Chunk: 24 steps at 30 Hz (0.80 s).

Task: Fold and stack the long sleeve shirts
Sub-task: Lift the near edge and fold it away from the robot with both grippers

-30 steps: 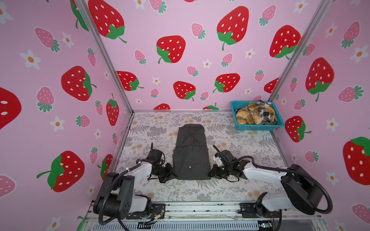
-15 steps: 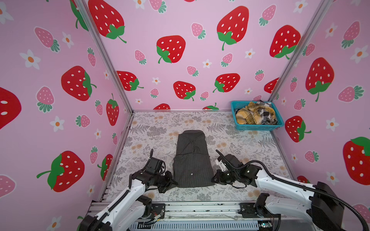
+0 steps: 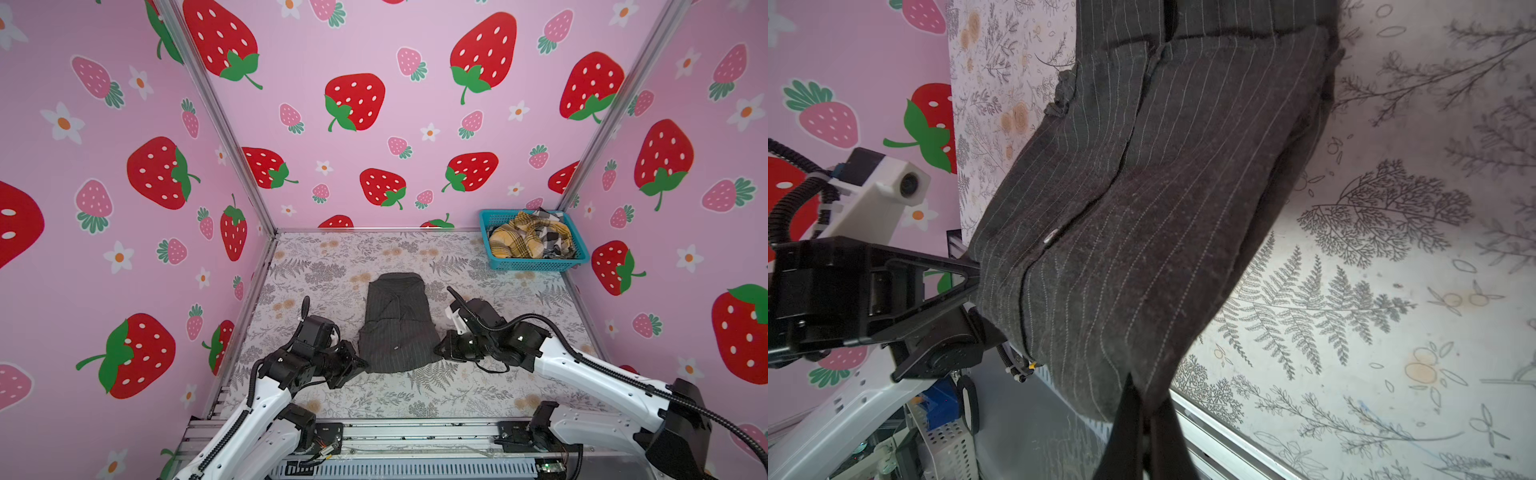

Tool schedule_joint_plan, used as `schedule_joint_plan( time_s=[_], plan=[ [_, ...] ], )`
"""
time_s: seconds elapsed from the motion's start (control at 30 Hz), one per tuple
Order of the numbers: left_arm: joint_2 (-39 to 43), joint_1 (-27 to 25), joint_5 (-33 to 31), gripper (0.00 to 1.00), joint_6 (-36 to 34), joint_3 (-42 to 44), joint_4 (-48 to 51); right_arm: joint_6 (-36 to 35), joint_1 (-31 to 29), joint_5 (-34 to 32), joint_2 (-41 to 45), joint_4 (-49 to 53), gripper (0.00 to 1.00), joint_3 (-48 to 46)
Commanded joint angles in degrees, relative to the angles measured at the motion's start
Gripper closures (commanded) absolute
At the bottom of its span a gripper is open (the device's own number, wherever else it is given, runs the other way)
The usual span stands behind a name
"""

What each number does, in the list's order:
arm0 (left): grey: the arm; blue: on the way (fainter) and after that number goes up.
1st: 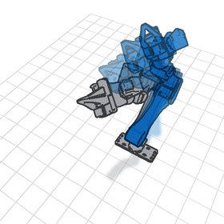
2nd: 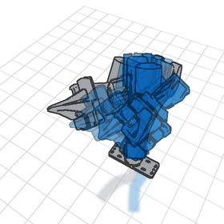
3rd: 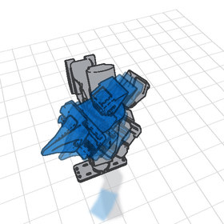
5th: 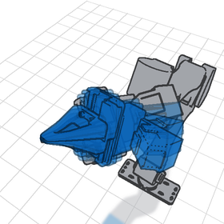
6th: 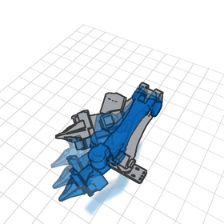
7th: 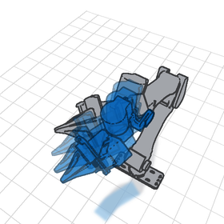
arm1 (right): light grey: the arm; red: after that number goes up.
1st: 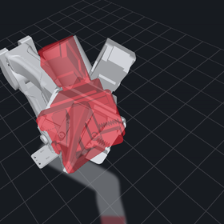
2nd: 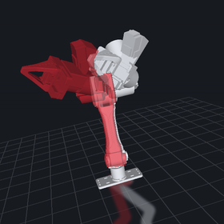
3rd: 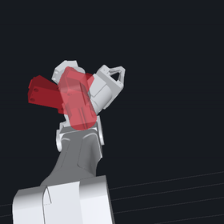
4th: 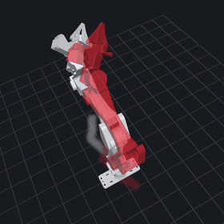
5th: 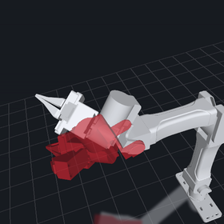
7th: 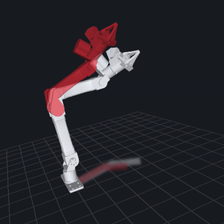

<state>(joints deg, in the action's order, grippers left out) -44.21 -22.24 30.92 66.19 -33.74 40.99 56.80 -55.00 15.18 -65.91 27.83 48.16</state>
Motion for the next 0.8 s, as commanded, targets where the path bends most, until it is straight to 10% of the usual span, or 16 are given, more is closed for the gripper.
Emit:
schedule_joint_plan(
  time_s=[0.0, 0.47, 0.77],
  plan=[
    [-0.91, -0.08, -1.65, 1.0, -1.21, 0.35, 3.52, -0.71, 0.02, -1.06, -0.69, 0.96, 1.0, -1.56],
    [9.54, -9.01, -3.1, 1.0, 3.99, 5.43, 12.2, 10.2, -9.89, -4.2, 7.1, -1.27, 1.0, -11.5],
    [2.84, -7.27, -9.12, 1.0, 1.37, -6.44, 7.13, 2.06, -3.03, -5.48, 2.09, 1.75, 1.0, 0.5]
  ],
)
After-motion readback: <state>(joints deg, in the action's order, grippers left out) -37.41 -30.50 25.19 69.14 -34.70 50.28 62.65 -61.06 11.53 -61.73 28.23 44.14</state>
